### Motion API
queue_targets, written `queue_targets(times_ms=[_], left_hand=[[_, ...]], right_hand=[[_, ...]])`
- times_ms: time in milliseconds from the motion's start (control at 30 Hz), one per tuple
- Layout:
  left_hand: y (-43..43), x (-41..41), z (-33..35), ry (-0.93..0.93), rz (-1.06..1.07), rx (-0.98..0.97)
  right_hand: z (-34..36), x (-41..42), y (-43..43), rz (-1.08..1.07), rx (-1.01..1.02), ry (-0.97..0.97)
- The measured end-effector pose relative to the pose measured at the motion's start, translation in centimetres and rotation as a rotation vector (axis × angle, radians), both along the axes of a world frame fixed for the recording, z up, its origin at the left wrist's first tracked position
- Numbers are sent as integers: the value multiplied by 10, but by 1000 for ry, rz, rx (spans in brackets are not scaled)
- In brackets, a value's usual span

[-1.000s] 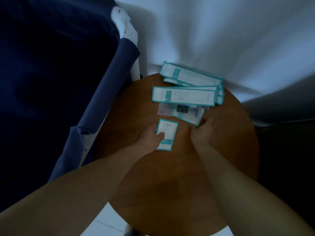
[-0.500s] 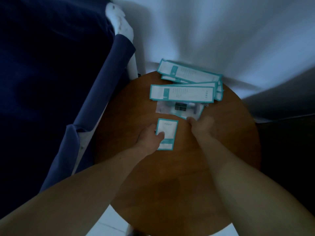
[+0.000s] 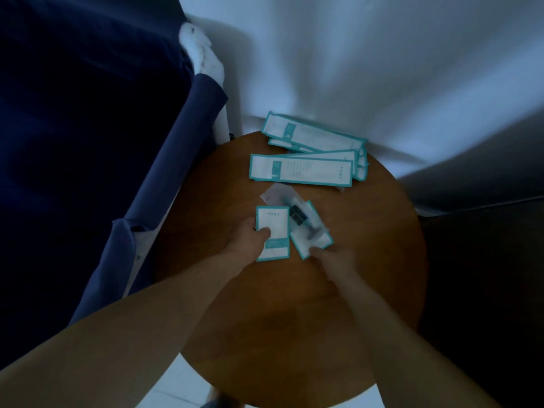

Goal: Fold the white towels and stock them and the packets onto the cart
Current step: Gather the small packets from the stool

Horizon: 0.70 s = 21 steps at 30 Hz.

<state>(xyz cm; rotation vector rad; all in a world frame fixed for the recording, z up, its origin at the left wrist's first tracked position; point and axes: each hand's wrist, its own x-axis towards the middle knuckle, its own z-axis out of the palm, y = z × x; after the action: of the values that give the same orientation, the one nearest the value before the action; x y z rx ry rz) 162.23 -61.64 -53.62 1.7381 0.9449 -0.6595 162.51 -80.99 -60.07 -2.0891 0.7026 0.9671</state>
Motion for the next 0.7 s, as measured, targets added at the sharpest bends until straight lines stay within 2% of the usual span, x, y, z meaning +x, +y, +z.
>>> queue_targets(times_ms=[67, 133, 233, 300, 533, 700], left_hand=[[0, -2, 0, 7, -12, 0], [-1, -5, -4, 5, -17, -2], [-2, -10, -11, 14, -7, -14], [-3, -13, -13, 9, 2, -23], [-8, -17, 6, -35, 11, 23], [-10, -19, 39, -85, -15, 71]], right_hand=[[6, 1, -4, 73, -157, -237], [16, 6, -3, 107, -170, -391], [20, 11, 7, 319, -232, -351], [15, 12, 13, 347, -265, -318], [15, 0, 2, 159, -52, -251], [43, 2, -25, 46, 27, -271]])
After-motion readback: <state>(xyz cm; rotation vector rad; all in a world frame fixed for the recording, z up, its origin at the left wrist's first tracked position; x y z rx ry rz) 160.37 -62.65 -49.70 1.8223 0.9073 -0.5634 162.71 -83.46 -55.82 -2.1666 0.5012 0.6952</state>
